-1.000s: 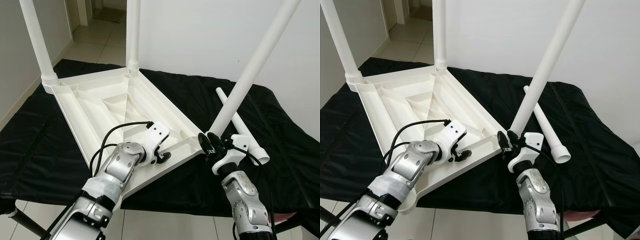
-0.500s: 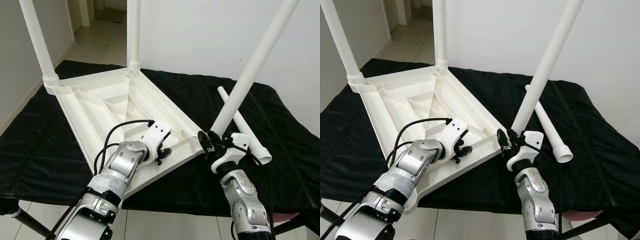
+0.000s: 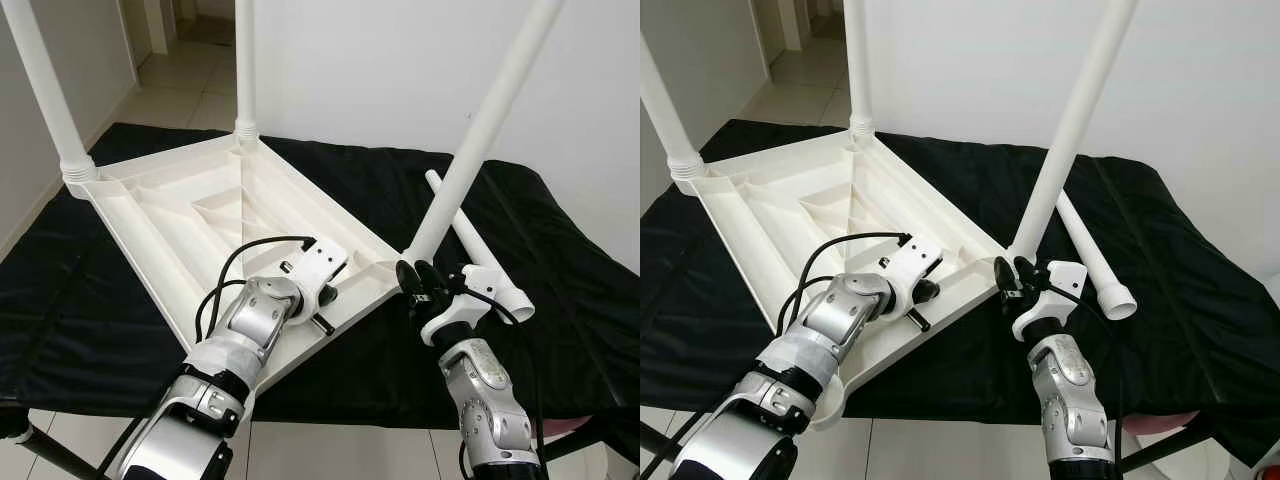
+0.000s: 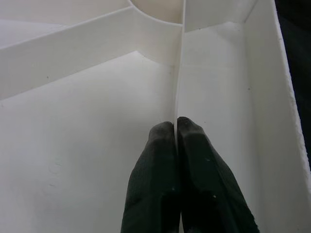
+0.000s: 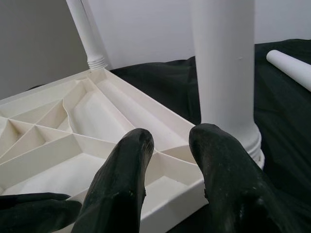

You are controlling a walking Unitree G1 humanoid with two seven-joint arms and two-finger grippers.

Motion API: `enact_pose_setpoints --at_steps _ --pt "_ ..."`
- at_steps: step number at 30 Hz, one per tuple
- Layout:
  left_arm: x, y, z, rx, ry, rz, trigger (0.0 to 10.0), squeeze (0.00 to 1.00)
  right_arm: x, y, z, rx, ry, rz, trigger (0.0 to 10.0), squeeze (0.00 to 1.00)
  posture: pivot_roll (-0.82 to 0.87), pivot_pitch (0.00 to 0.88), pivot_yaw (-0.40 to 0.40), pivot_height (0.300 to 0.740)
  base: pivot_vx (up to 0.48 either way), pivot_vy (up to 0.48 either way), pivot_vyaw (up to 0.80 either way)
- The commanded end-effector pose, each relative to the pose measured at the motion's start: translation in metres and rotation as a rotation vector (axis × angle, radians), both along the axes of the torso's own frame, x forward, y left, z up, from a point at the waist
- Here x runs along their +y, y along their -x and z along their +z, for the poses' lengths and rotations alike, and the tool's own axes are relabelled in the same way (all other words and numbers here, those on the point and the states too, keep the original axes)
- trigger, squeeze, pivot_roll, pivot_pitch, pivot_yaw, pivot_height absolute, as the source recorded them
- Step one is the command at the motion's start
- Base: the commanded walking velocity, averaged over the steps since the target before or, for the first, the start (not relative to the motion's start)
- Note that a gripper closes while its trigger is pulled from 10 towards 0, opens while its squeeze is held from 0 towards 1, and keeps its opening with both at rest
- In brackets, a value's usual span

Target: Building children table

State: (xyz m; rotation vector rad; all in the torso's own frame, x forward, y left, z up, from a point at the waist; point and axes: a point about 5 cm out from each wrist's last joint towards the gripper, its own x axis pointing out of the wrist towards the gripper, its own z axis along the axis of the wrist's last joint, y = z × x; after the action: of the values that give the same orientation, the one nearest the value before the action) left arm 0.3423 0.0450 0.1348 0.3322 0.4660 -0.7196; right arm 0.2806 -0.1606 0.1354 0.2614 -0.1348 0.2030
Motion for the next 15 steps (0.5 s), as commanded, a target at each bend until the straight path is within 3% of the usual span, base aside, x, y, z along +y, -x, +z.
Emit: enact_pose_setpoints --at_steps 1,6,12,13,14,15 --pt "0.031 -0.014 0.001 -0.116 -0.109 0.373 0.0 0.00 -0.001 0.000 0.001 0.000 0.008 -0.009 10.0 0.00 -0.03 0.000 -0.056 0.740 0.000 0.000 0.00" --pt "0.035 -0.018 0.003 -0.134 -0.101 0.415 0.0 0.00 -0.001 0.000 0.001 0.002 0.008 -0.011 10.0 0.00 -0.03 0.000 -0.056 0.740 0.000 0.000 0.00" --pt "0.045 -0.026 0.012 -0.178 -0.047 0.537 0.0 0.00 -0.001 -0.002 0.002 0.001 0.007 -0.012 10.0 0.00 -0.04 0.000 -0.058 0.740 0.000 0.000 0.00" --pt "0.046 -0.028 0.015 -0.186 -0.035 0.562 1.0 0.00 -0.001 -0.002 0.002 0.001 0.007 -0.013 10.0 0.00 -0.03 0.000 -0.059 0.740 0.000 0.000 0.00" --pt "0.046 -0.028 0.015 -0.186 -0.035 0.562 1.0 0.00 -0.001 -0.002 0.002 0.001 0.007 -0.013 10.0 0.00 -0.03 0.000 -0.059 0.740 0.000 0.000 0.00" --pt "0.044 -0.029 0.018 -0.199 -0.039 0.552 10.0 0.00 0.000 -0.003 0.002 0.001 0.007 -0.013 10.0 0.00 -0.03 0.000 -0.060 0.740 0.000 0.000 0.00"
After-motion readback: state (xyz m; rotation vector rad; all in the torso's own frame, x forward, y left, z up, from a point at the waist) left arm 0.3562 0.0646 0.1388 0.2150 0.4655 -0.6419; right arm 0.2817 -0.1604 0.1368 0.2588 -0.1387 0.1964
